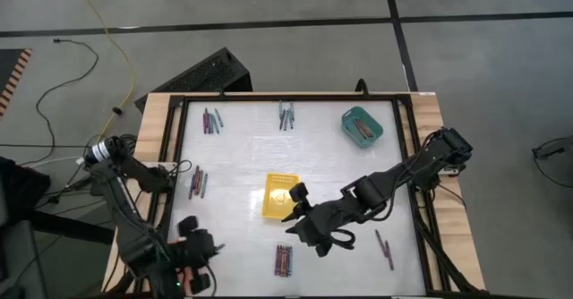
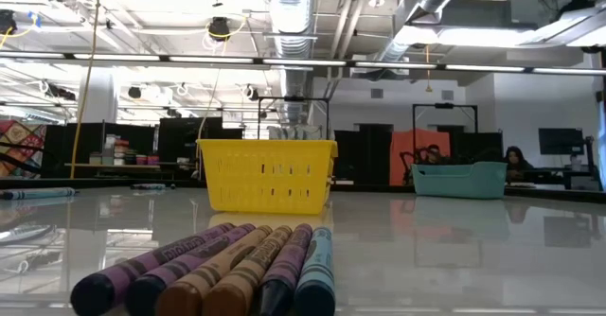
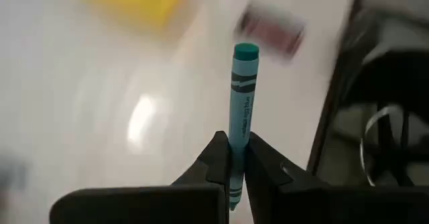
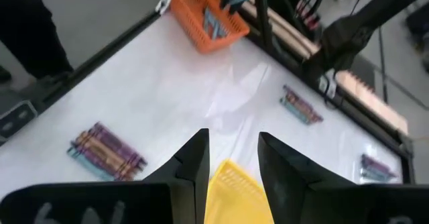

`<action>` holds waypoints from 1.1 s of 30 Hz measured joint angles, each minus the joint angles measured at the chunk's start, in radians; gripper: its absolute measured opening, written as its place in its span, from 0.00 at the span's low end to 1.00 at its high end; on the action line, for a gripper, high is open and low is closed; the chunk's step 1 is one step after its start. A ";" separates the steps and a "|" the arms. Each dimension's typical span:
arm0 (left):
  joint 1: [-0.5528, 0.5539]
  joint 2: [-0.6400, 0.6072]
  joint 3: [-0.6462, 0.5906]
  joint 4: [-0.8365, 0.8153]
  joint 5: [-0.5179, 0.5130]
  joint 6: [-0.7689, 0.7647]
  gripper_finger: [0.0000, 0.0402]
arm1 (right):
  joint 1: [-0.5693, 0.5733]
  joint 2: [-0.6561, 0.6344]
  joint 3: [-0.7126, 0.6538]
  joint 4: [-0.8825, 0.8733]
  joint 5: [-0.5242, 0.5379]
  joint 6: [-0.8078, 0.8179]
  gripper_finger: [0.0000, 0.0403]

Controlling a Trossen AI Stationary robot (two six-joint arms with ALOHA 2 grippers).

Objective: Sort crayons
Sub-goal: Put the light blue crayon into the orange basket

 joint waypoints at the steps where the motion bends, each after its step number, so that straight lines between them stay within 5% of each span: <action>1: -0.014 0.000 -0.005 -0.029 0.053 -0.074 0.02 | 0.000 0.000 0.000 -0.011 -0.001 0.008 0.33; 8: -0.152 0.000 -0.079 -0.048 0.259 -0.525 0.03 | 0.010 0.000 0.000 -0.076 -0.004 0.030 0.33; 12: -0.215 0.000 -0.150 0.054 0.254 -0.706 0.03 | 0.017 0.000 0.000 -0.096 -0.005 0.023 0.33; 17: -0.214 -0.007 -0.228 0.201 0.301 -0.703 0.03 | 0.016 -0.001 0.000 -0.104 -0.005 0.022 0.33; 33: -0.192 -0.001 -0.240 0.178 0.376 -0.721 0.18 | 0.019 -0.001 -0.001 -0.120 -0.007 0.038 0.33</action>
